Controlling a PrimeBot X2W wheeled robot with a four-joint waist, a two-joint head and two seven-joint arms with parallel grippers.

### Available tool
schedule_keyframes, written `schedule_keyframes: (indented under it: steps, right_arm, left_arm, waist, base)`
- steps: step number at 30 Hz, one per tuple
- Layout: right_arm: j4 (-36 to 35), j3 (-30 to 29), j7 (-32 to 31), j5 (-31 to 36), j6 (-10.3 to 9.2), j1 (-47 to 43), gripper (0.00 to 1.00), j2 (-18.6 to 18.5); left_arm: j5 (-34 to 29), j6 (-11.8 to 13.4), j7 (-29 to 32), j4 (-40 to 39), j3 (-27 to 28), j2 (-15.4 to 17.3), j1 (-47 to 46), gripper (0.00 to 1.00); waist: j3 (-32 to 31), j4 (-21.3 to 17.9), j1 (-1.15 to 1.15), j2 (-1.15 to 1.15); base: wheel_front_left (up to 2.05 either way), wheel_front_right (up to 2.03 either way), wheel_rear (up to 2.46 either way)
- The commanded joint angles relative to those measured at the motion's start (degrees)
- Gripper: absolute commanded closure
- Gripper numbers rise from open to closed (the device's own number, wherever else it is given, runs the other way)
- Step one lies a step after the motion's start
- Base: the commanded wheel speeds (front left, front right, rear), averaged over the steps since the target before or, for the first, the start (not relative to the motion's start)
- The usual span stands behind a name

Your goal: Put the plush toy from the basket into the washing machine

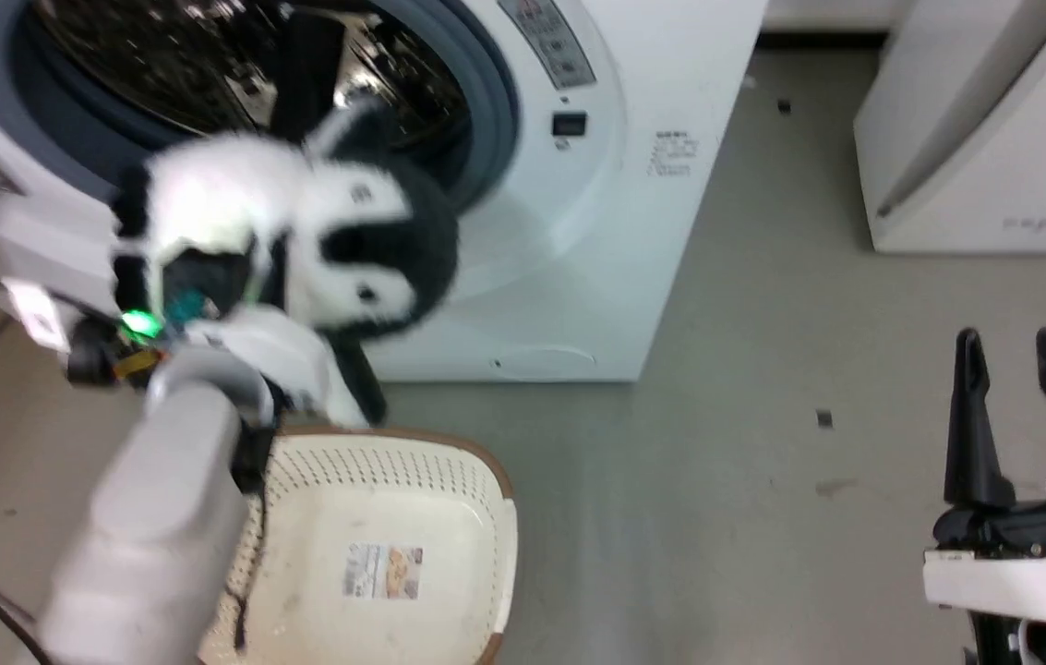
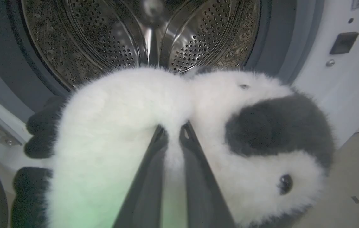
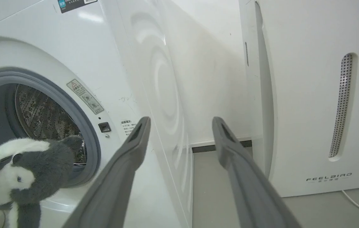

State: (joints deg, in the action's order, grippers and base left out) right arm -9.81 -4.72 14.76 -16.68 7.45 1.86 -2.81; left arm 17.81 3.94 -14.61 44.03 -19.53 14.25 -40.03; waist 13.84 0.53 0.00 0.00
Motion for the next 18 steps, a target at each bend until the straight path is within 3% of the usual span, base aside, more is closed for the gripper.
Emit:
schedule_keyframes:
  steps: [1, 18]
  right_arm:
    - [-0.5, 0.0, 0.2, -0.3, 0.03, 1.6, 0.00, -0.1]
    - [-2.3, 0.8, 0.2, -3.7, 0.03, 12.4, 0.00, -0.1]
  left_arm:
    - [-0.1, 0.0, -0.4, -0.2, 0.9, 1.1, -3.3, 1.00]
    - [-2.6, -0.2, -0.1, 10.7, 4.7, 10.0, -36.0, 1.00]
  waist:
    - [4.3, -2.4, 0.00, 0.00]
    - [26.1, -11.7, 0.00, 0.00]
  base:
    - [0.00, 0.00, 0.00]
    - [0.00, 0.00, 0.00]
